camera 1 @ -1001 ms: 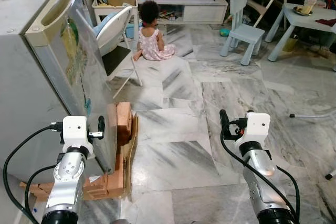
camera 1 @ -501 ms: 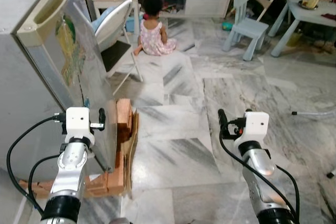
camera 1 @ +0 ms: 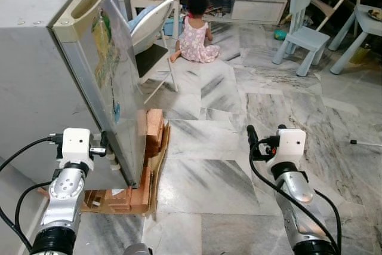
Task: Restocking fridge
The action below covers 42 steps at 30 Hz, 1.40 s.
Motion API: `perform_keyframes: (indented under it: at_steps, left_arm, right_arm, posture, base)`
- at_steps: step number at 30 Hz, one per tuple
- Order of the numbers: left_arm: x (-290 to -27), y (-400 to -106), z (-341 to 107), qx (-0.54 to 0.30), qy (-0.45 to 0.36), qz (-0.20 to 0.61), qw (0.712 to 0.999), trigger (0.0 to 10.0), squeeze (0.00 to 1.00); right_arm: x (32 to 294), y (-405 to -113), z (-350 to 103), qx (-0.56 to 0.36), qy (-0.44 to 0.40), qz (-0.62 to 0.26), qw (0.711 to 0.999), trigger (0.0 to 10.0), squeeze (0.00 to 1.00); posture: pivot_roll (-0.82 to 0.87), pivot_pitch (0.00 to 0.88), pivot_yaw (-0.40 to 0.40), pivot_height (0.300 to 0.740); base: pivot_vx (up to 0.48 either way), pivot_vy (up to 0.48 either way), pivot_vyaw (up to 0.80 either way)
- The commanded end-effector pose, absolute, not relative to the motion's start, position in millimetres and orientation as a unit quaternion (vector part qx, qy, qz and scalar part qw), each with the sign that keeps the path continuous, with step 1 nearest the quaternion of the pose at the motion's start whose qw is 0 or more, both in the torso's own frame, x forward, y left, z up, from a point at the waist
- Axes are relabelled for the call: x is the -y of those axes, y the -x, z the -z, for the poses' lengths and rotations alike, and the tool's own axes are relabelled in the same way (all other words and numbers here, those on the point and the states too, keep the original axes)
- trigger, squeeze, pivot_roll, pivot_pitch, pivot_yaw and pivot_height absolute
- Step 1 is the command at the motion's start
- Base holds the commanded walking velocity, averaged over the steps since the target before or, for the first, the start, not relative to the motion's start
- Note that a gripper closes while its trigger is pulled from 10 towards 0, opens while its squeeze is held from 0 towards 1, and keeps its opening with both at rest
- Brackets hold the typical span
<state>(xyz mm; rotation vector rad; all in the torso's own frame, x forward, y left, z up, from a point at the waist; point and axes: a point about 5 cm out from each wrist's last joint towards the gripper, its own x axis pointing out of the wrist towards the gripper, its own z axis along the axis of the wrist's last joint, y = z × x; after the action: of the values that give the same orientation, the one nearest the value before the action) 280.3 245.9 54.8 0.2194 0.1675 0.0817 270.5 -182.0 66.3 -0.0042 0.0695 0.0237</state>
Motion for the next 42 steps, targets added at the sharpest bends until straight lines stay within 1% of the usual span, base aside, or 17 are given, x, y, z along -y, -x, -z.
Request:
perform_keyframes:
  at_steps: [1, 13, 19, 22, 24, 26, 27, 29, 30, 31, 32, 33, 35, 37, 40, 41, 42]
  left_arm:
    - [-238.5, -288.8, -62.0, -0.069, -0.106, -0.028, 0.992, 10.0, 0.0]
    - [-214.8, -321.0, -73.2, -0.06, -0.1, -0.012, 0.993, 10.0, 0.0]
    - [-213.6, -334.0, -83.0, -0.054, -0.103, -0.015, 0.993, 10.0, 0.0]
    - [-210.0, -341.1, -89.8, -0.046, -0.108, -0.012, 0.993, 10.0, 0.0]
    - [-203.1, -347.5, -94.9, -0.042, -0.101, -0.003, 0.994, 10.0, 0.0]
    - [-181.0, -357.7, -107.7, -0.02, -0.109, 0.043, 0.993, 10.0, 0.0]
    - [-169.5, -361.7, -114.3, -0.008, -0.111, 0.065, 0.992, 10.0, 0.0]
    - [-152.3, -366.3, -124.5, 0.01, -0.11, 0.097, 0.989, 10.0, 0.0]
    - [-125.5, -370.2, -139.4, 0.042, -0.113, 0.144, 0.982, 10.0, 0.0]
    - [-115.8, -370.9, -144.8, 0.054, -0.115, 0.161, 0.979, 10.0, 0.0]
    - [-115.8, -370.9, -144.8, 0.054, -0.115, 0.161, 0.979, 10.0, 0.0]
    - [-59.3, -359.8, -166.8, 0.118, -0.131, 0.273, 0.946, 10.0, 0.0]
    - [-10.9, -336.8, -180.4, 0.158, -0.124, 0.378, 0.904, 10.0, 0.0]
    - [12.5, -319.5, -183.1, 0.161, -0.095, 0.44, 0.878, 10.0, 0.0]
    - [10.0, -321.7, -180.7, 0.147, -0.078, 0.437, 0.884, 10.0, 0.0]
    - [3.4, -327.1, -178.4, 0.143, -0.084, 0.422, 0.891, 10.0, 0.0]
    - [-20.6, -342.9, -173.1, 0.13, -0.096, 0.372, 0.914, 10.0, 0.0]
  right_arm:
    - [182.3, -273.0, -69.7, -0.029, 0.009, -0.012, 0.999, 10.0, 0.0]
    - [181.4, -273.1, -67.1, -0.035, 0.01, -0.013, 0.999, 10.0, 0.0]
    - [182.1, -272.1, -64.7, -0.039, 0.013, -0.011, 0.999, 10.0, 0.0]
    - [182.2, -269.6, -56.2, -0.067, 0.023, -0.018, 0.997, 10.0, 0.0]
    - [182.2, -266.0, -43.5, -0.111, 0.043, -0.027, 0.992, 10.0, 0.0]
    - [180.7, -256.0, -20.6, -0.192, 0.056, -0.056, 0.978, 10.0, 0.0]
    - [179.9, -251.8, -14.6, -0.212, 0.06, -0.069, 0.973, 10.0, 0.0]
    - [178.5, -247.0, -8.7, -0.231, 0.06, -0.083, 0.967, 10.0, 0.0]
    - [175.4, -244.1, -5.9, -0.242, 0.055, -0.099, 0.964, 10.0, 0.0]
    - [174.2, -243.4, -5.3, -0.244, 0.054, -0.105, 0.963, 10.0, 0.0]
    - [174.2, -243.4, -5.3, -0.244, 0.054, -0.105, 0.963, 10.0, 0.0]
    - [170.8, -244.3, -6.4, -0.243, 0.062, -0.12, 0.961, 10.0, 0.0]
    - [167.9, -245.7, -6.6, -0.242, 0.073, -0.131, 0.959, 10.0, 0.0]
    - [165.4, -246.5, -5.7, -0.244, 0.083, -0.14, 0.956, 10.0, 0.0]
    - [164.2, -246.6, -5.7, -0.246, 0.088, -0.146, 0.954, 10.0, 0.0]
    - [163.8, -246.5, -5.6, -0.248, 0.089, -0.149, 0.953, 10.0, 0.0]
    - [163.8, -246.1, -5.3, -0.253, 0.086, -0.152, 0.951, 10.0, 0.0]
  posture:
    - [0.0, 0.0, -0.041, 0.74]
    - [-0.01, 0.0, -0.035, 0.74]
    - [-0.01, 0.0, -0.032, 0.74]
    - [-0.01, 0.0, -0.031, 0.74]
    - [-0.01, 0.0, -0.035, 0.74]
    - [-0.01, 0.0, -0.037, 0.74]
    - [-0.01, 0.0, -0.037, 0.74]
    - [0.0, 0.0, -0.037, 0.74]
    - [-0.01, 0.0, -0.035, 0.74]
    - [-0.01, 0.0, -0.035, 0.74]
    - [-0.01, 0.0, -0.035, 0.74]
    - [-0.01, 0.0, -0.032, 0.74]
    - [-0.01, 0.0, -0.033, 0.74]
    - [-0.01, 0.0, -0.034, 0.74]
    - [-0.01, 0.0, -0.034, 0.74]
    - [-0.01, 0.0, -0.033, 0.74]
    - [-0.01, 0.0, -0.033, 0.74]
  base:
    - [0.0, 0.0, 0.0]
    - [0.0, 0.0, 0.0]
    - [0.0, 0.0, 0.0]
    - [0.0, 0.0, 0.0]
    - [0.0, 0.0, 0.0]
    - [0.0, 0.0, 0.0]
    - [0.0, 0.0, 0.0]
    - [0.0, 0.0, 0.0]
    - [0.0, 0.0, 0.0]
    - [0.0, 0.0, 0.0]
    - [0.0, 0.0, 0.0]
    - [0.0, 0.0, 0.0]
    - [0.0, 0.0, 0.0]
    - [0.0, 0.0, 0.0]
    - [0.0, 0.0, 0.0]
    - [0.0, 0.0, 0.0]
    - [0.0, 0.0, 0.0]
